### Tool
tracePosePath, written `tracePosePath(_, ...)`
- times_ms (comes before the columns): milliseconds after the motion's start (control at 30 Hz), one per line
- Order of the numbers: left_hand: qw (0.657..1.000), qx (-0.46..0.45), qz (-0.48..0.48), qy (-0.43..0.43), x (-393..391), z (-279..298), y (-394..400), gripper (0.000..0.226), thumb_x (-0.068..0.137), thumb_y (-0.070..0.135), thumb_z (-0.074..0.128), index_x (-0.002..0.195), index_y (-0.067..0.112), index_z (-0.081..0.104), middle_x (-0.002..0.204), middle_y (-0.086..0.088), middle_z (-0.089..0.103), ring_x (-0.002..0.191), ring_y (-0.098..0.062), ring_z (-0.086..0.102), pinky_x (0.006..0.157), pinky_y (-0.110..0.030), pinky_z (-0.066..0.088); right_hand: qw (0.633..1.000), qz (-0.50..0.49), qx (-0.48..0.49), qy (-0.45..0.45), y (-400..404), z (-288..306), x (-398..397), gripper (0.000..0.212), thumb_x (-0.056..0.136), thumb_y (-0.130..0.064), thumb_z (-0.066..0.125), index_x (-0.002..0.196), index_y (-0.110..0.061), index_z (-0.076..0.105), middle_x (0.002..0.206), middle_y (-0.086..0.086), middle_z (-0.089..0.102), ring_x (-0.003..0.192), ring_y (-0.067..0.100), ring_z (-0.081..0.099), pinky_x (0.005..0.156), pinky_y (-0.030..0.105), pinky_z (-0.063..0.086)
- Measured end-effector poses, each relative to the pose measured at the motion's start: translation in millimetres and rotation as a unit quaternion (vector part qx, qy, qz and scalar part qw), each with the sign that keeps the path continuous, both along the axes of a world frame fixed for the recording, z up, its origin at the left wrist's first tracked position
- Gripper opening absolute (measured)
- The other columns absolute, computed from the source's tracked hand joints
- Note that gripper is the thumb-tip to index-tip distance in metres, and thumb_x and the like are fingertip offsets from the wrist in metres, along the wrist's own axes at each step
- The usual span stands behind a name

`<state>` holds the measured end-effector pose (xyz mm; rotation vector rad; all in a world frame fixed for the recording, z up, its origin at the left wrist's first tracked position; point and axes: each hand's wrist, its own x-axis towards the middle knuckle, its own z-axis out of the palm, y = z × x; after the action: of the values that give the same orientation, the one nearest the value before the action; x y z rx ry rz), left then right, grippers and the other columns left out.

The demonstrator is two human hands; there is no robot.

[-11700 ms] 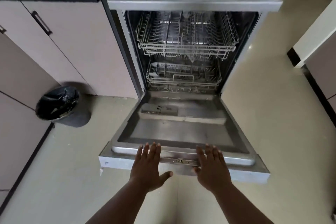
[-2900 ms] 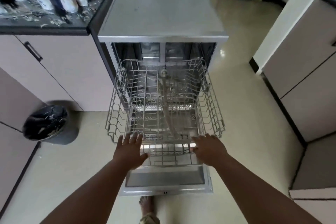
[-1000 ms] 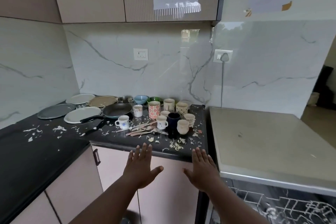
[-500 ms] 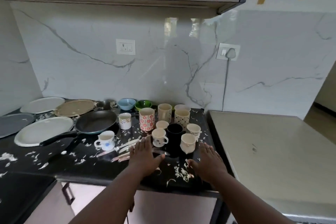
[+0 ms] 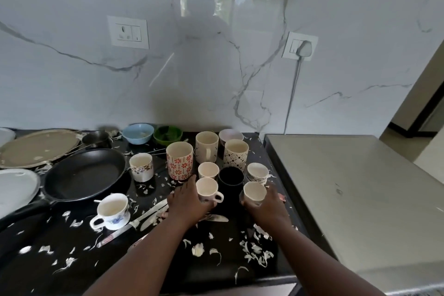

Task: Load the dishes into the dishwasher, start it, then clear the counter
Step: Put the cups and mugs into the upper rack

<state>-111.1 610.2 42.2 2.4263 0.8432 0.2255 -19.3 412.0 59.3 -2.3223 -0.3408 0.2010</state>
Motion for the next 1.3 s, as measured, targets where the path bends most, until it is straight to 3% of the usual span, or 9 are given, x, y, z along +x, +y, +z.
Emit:
tracePosePath(133, 0.999, -0.032, 0.001, -0.04, 10, -7, 4, 0.084, 0.059, 0.065, 0.071, 0.131, 0.031, 0.042, 0.126, 0.004, 0.059, 0.121, -0.024, 0.051, 0.103, -0.045, 0.034, 1.0, -0.012, 0.02, 0.01, 4, -9, 7, 0.071, 0.061, -0.065, 0.071, 0.119, -0.031, 0.05, 0.109, -0.01, 0.066, 0.096, 0.012, 0.064, 0.087, 0.039, 0.053)
tracePosePath(367, 0.984, -0.05, 0.019, -0.172, 9, -4, -10, 0.07, 0.065, 0.046, 0.082, 0.121, 0.026, 0.044, 0.108, 0.011, 0.058, 0.107, -0.019, 0.057, 0.096, -0.041, 0.038, 0.994, -0.03, 0.098, 0.035, 0, -10, 10, 0.06, 0.062, -0.047, 0.082, 0.107, -0.035, 0.045, 0.095, -0.011, 0.065, 0.082, 0.01, 0.066, 0.073, 0.035, 0.055)
tracePosePath(567, 0.914, -0.04, -0.048, -0.4, 28, 19, -55, 0.073, 0.058, 0.022, 0.091, 0.117, 0.013, 0.05, 0.113, -0.001, 0.048, 0.102, -0.01, 0.048, 0.085, -0.035, 0.047, 0.935, -0.078, 0.332, 0.095, -31, 25, 22, 0.063, 0.069, -0.024, 0.088, 0.117, -0.013, 0.049, 0.105, 0.005, 0.065, 0.092, 0.016, 0.067, 0.075, 0.029, 0.056)
tracePosePath(667, 0.859, -0.06, -0.11, -0.496, 47, 43, -100, 0.073, 0.06, 0.022, 0.09, 0.117, 0.029, 0.045, 0.114, -0.004, 0.05, 0.104, -0.014, 0.052, 0.091, -0.028, 0.047, 0.899, -0.068, 0.41, 0.139, -67, 45, 29, 0.067, 0.059, -0.03, 0.087, 0.115, -0.008, 0.056, 0.107, 0.017, 0.067, 0.085, 0.026, 0.069, 0.065, 0.035, 0.056)
tracePosePath(767, 0.815, -0.104, -0.139, -0.553, 67, 57, -159, 0.073, 0.061, 0.019, 0.087, 0.119, 0.024, 0.044, 0.114, -0.015, 0.052, 0.104, -0.019, 0.055, 0.092, -0.027, 0.047, 0.874, -0.035, 0.462, 0.146, -119, 61, 33, 0.028, 0.074, -0.018, 0.076, 0.099, -0.014, 0.064, 0.094, 0.012, 0.069, 0.08, 0.022, 0.066, 0.067, 0.037, 0.056)
tracePosePath(833, 0.799, -0.156, -0.169, -0.555, 77, 63, -203, 0.074, 0.061, 0.018, 0.087, 0.122, 0.024, 0.046, 0.115, -0.018, 0.053, 0.105, -0.03, 0.057, 0.09, -0.045, 0.05, 0.867, -0.04, 0.471, 0.159, -162, 70, 35, 0.036, 0.075, -0.022, 0.071, 0.11, -0.018, 0.063, 0.104, 0.008, 0.071, 0.088, 0.022, 0.068, 0.077, 0.04, 0.055)
tracePosePath(900, 0.798, -0.172, -0.208, -0.539, 83, 64, -251, 0.073, 0.062, 0.024, 0.088, 0.122, 0.024, 0.047, 0.114, -0.015, 0.054, 0.105, -0.028, 0.059, 0.088, -0.043, 0.051, 0.859, -0.061, 0.484, 0.156, -209, 73, 36, 0.053, 0.074, -0.027, 0.07, 0.124, -0.014, 0.059, 0.111, 0.007, 0.07, 0.094, 0.021, 0.067, 0.082, 0.04, 0.055)
tracePosePath(1100, 0.813, -0.251, -0.319, -0.417, 84, 47, -407, 0.069, 0.061, 0.043, 0.086, 0.118, 0.022, 0.054, 0.112, -0.006, 0.06, 0.102, -0.021, 0.062, 0.083, -0.043, 0.053, 0.814, -0.136, 0.545, 0.144, -354, 66, 25, 0.019, 0.071, -0.026, 0.066, 0.089, -0.017, 0.067, 0.09, 0.004, 0.063, 0.082, 0.021, 0.061, 0.068, 0.031, 0.05)
tracePosePath(1300, 0.815, -0.365, -0.333, -0.302, 81, 5, -521, 0.074, 0.063, 0.035, 0.083, 0.124, 0.014, 0.048, 0.116, 0.001, 0.06, 0.101, -0.007, 0.063, 0.085, -0.024, 0.052, 0.77, -0.237, 0.559, 0.196, -466, 27, 16, 0.014, 0.084, -0.022, 0.057, 0.084, -0.018, 0.07, 0.08, 0.003, 0.07, 0.068, 0.021, 0.067, 0.068, 0.033, 0.053)
